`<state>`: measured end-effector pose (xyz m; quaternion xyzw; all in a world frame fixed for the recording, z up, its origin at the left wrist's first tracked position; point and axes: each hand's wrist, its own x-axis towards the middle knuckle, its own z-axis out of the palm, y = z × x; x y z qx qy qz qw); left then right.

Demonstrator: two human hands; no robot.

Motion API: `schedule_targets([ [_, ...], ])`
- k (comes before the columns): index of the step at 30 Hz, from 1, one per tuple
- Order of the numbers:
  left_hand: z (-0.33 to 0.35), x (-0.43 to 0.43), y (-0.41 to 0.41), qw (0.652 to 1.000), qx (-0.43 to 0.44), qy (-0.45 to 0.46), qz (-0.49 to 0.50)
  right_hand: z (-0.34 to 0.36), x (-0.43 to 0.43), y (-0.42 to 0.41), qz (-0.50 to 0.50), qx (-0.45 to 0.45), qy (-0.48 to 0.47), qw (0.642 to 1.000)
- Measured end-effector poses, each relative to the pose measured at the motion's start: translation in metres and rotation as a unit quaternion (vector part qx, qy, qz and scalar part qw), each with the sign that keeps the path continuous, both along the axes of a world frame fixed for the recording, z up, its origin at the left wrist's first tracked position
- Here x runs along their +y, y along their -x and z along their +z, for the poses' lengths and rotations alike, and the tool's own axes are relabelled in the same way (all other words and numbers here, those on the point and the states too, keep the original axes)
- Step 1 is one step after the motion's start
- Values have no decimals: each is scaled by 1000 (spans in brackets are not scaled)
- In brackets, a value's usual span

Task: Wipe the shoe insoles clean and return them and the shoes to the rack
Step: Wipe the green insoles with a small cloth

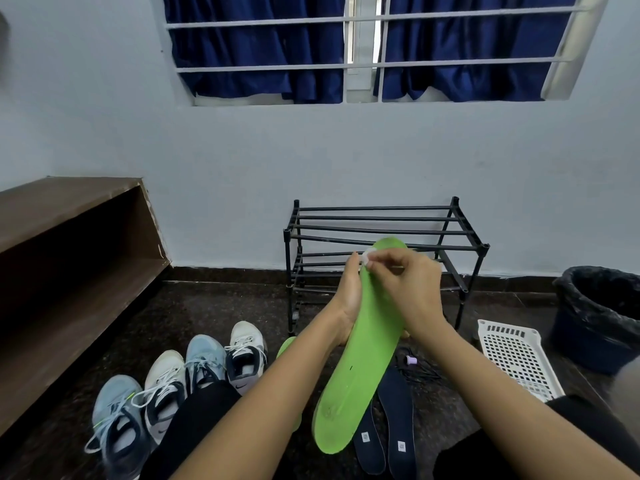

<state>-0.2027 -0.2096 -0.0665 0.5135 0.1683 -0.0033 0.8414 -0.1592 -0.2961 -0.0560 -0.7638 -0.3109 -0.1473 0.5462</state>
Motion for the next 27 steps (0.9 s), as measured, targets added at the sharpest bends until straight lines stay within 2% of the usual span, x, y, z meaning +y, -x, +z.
schedule_targets([
  [4, -2, -7, 2, 998, 14, -16, -67, 5, -6, -26, -55, 21, -11, 998],
  [8, -3, -8, -1, 997, 14, -15, -75, 8, -5, -34, -65, 40, 17, 997],
  [14, 0, 2, -6, 1000, -27, 13, 3, 3, -8, -31, -49, 75, 98, 991],
  [19, -2, 6, -4, 999, -32, 20, 19, 0, -9, -23, -36, 66, 149, 986],
  [27, -8, 18, -1, 991, -31, 12, 129, -25, -3, -3, 9, 51, 277, 960],
])
